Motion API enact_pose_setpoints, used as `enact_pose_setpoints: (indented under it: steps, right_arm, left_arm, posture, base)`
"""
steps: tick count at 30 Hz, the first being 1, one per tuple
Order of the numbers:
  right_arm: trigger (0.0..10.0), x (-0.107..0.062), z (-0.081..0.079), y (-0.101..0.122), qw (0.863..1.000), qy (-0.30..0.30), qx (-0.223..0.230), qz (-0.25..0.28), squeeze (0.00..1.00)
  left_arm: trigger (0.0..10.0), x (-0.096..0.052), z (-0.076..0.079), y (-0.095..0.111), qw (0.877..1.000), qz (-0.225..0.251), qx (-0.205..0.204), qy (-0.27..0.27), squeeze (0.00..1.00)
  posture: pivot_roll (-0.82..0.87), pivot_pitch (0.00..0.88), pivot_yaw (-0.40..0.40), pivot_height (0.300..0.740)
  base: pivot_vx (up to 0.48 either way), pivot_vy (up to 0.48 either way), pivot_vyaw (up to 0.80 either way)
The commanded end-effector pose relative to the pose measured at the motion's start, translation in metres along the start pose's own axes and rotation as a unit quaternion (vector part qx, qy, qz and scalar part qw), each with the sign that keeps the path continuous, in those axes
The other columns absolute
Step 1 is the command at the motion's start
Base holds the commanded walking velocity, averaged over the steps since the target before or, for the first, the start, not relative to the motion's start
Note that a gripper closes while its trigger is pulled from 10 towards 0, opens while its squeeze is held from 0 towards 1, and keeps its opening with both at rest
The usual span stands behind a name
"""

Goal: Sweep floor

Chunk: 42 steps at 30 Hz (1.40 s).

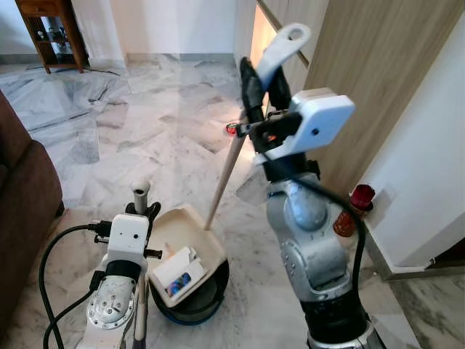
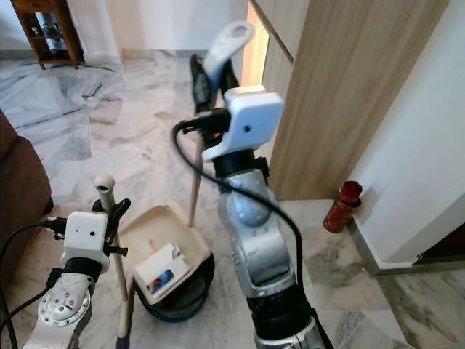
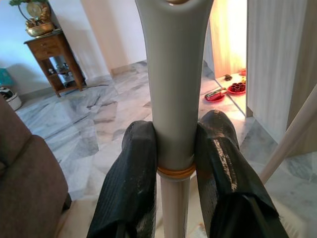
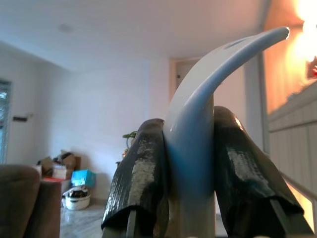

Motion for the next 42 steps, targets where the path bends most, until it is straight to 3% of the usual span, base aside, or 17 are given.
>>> enact_pose_setpoints:
  steps: [1,6,15,42]
  right_arm:
    - [10.0,0.001,-0.012,0.027,0.998,0.025,0.000,0.064,0.00]
    - [10.0,-0.003,-0.027,0.028,0.996,0.049,-0.009,0.070,0.00]
    - [10.0,-0.007,-0.037,0.036,0.991,0.065,-0.058,0.102,0.00]
    - [10.0,-0.012,-0.049,0.046,0.978,0.097,-0.110,0.145,0.00]
  left_arm:
    - [10.0,0.001,0.000,0.010,1.000,0.027,0.013,0.003,0.00]
    - [10.0,0.000,0.002,0.011,1.000,0.027,0.014,0.000,0.00]
    - [10.0,-0.001,0.006,0.010,0.999,0.027,0.019,-0.005,0.00]
    - [10.0,0.003,0.008,0.010,0.999,0.031,0.014,-0.006,0.00]
  posture:
    - [0.02,0.065,-0.049,0.740]
    - [0.02,0.070,-0.054,0.740]
    - [0.02,0.078,-0.059,0.740]
    - [0.01,0.074,-0.063,0.740]
  base:
    - [0.000,0.000,0.00]
    - [0.000,0.000,0.00]
    - [0.000,0.000,0.00]
    - [0.000,0.000,0.00]
Point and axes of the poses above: a point about 5 cm out from each wrist's last joint towards the gripper, its own x axis pointing out of the wrist towards the gripper, its own y axis along the axis of the wrist's last joint, z = x × y, the point moved 3 cm from there along x, pointing out of the wrist towards the gripper, and after that the axes turned 9 degrees about x, right-handed, at the moved point
